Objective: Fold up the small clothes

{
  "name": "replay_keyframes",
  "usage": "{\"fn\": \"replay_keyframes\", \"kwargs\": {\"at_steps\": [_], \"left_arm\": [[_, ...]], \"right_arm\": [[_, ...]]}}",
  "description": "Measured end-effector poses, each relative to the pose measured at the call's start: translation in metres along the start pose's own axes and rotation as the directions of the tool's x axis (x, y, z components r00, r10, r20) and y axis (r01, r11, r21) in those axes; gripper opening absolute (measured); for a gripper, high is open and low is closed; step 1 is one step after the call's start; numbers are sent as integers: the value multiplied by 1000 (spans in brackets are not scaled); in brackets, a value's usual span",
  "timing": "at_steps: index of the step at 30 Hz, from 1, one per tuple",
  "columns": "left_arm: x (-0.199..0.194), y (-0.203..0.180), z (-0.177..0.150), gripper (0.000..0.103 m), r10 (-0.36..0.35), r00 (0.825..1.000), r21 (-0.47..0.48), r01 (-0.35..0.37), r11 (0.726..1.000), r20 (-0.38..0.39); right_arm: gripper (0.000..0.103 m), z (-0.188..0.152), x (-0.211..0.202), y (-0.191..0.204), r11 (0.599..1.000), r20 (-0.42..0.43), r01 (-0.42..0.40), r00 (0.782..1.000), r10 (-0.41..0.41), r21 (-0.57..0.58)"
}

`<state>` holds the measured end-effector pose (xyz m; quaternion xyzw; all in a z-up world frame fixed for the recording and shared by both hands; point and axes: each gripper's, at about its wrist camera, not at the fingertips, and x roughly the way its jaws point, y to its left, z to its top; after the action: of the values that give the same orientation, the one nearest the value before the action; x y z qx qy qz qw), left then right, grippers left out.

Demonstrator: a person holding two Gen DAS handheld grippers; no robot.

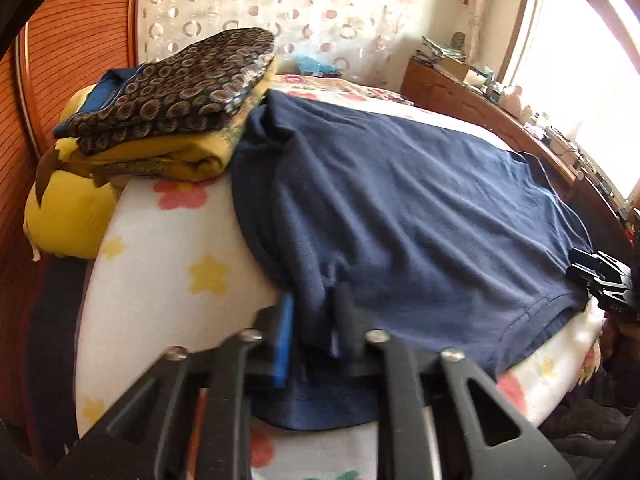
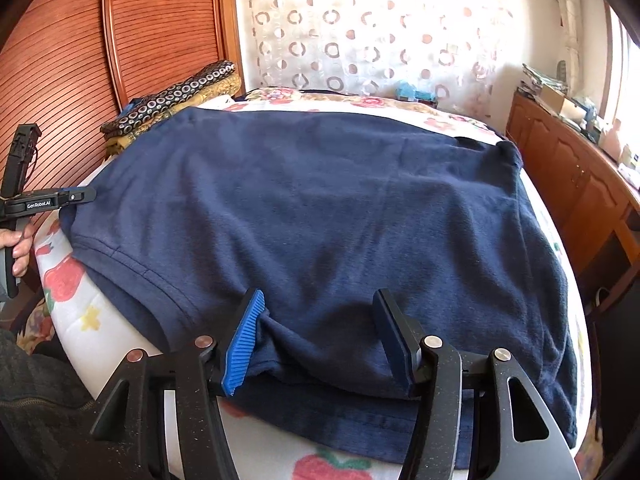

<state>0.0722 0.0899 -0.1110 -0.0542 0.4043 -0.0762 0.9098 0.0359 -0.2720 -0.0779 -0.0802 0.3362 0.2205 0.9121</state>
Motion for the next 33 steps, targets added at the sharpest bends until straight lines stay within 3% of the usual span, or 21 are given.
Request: {"fn": "replay_keyframes", "kwargs": {"at_steps": [6,11,16,23,26,28,29,31,33], "left_arm": [[-22,-49,38,12,-96,990,89,87,992,103],[-30,-114,79,12,-211,967,205,180,962,140],[-27,-188,106,11,-314,941,326,260,909,127],[-27,-262,121,11,-416,906,440,346,829,71],[-36,-274,117,11,-447,892,448,374,812,63],[-35,-275,115,12,-437,898,439,372,818,54],[-33,-275,114,16,-438,898,441,377,815,42],[-33,-271,114,45,-441,897,444,379,812,41],[-35,-268,112,62,-432,900,444,367,817,51]], "right_arm": [[59,-3,-12,-13,999,24,35,999,-36,40],[59,-6,-30,-30,994,59,62,996,-67,89],[59,-11,-45,-40,988,82,90,992,-100,123],[59,-13,-64,-45,982,116,117,984,-135,151],[59,-15,-72,-43,980,132,119,981,-141,162],[59,-18,-77,-41,979,142,119,980,-143,164],[59,-20,-80,-40,979,146,118,979,-143,164],[59,-22,-82,-39,981,150,113,979,-137,160],[59,-25,-82,-42,982,147,112,980,-135,154]]}}
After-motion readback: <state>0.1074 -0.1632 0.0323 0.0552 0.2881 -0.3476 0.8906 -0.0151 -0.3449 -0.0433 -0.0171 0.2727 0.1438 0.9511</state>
